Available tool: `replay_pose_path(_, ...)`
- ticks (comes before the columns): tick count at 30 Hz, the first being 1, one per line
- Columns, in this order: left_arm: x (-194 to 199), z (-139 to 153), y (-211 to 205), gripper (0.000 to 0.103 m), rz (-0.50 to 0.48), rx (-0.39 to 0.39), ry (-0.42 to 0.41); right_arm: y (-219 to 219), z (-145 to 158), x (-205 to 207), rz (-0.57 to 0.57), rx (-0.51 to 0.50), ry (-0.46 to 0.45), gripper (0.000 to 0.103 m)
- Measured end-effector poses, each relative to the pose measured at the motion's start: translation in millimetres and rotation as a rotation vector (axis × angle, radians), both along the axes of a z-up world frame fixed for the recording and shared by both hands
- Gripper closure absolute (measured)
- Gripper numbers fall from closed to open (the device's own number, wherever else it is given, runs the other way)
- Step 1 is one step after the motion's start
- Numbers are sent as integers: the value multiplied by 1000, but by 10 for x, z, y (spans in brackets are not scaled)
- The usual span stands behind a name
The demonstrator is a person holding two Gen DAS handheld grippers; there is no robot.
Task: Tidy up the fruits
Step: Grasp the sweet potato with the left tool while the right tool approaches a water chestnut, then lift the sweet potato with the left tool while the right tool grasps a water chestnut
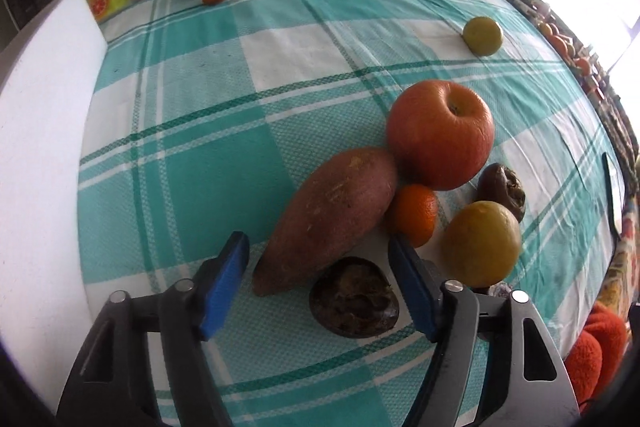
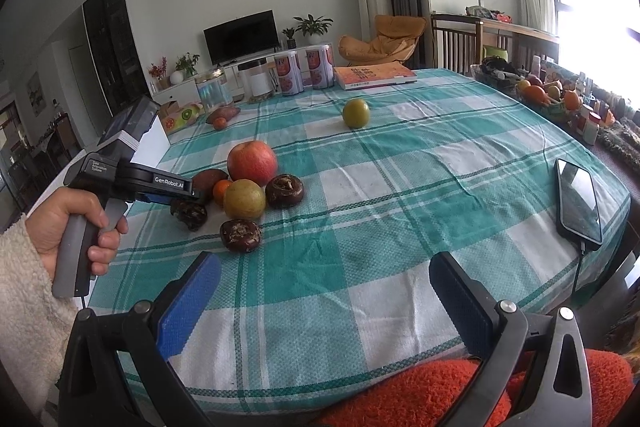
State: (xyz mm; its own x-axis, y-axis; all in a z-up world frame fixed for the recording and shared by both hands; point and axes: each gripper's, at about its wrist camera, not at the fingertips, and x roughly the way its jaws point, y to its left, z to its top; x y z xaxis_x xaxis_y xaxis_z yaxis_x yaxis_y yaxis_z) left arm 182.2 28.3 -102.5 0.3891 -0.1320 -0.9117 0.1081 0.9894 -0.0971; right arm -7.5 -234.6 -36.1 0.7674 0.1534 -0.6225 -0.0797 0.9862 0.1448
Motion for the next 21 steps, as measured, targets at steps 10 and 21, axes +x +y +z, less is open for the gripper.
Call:
replay_pose_path(10, -193, 80, 287, 62, 150, -104, -26, -103, -87, 92, 14, 71, 65, 0)
replay_pose_path(21, -1213, 137, 450, 63, 185, -165, -21, 665, -556, 1111, 313, 97, 385, 7)
